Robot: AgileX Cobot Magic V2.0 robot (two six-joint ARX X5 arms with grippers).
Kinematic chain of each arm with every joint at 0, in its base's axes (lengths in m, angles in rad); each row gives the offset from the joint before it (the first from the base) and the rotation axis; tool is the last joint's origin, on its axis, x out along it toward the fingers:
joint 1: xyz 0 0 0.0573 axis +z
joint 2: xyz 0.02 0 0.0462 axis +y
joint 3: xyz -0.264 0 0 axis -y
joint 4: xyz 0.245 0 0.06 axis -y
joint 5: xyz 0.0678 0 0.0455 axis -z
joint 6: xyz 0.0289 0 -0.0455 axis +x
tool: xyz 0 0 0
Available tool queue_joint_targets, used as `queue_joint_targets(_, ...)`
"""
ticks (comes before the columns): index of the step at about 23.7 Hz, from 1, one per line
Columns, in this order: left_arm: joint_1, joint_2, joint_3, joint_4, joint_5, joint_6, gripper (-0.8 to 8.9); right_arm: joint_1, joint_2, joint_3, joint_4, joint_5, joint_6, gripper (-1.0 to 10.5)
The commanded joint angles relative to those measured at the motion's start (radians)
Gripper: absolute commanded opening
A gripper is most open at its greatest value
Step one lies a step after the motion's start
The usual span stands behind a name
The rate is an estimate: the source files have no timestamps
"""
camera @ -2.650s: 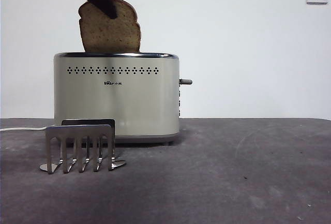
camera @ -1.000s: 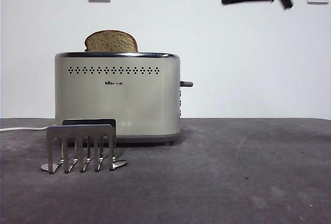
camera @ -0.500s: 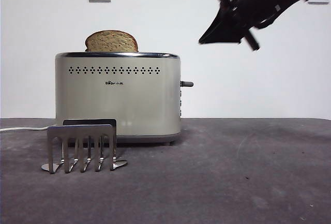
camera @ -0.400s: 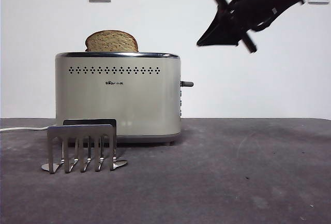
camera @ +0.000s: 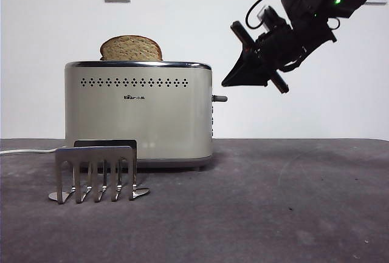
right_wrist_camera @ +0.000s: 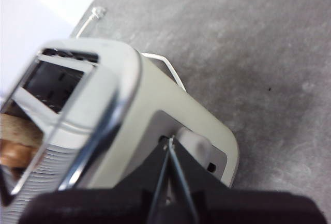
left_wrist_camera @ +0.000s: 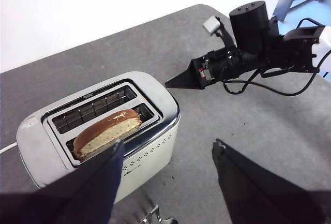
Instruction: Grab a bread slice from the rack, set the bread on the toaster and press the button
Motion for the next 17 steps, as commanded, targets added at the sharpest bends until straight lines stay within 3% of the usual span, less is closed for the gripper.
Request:
queue_joint_targets(1,-0.001,-0.001,-0.005,0.002,0.003,-0.007,2.91,0.008,0.029,0.002,0.008,0.003,0.005,-0.1)
queue_joint_targets(15,-0.001,-0.001,-0.005,-0.018,0.003,-0.006,2.91,0.023,0.163,0.002,-0.023,0.031,-0.014,-0.1)
queue_joint_targets(17,-0.001,-0.001,-0.005,-0.018,0.002,-0.005,2.91,0.023,0.18,0.002,-0.048,0.065,-0.014,-0.1)
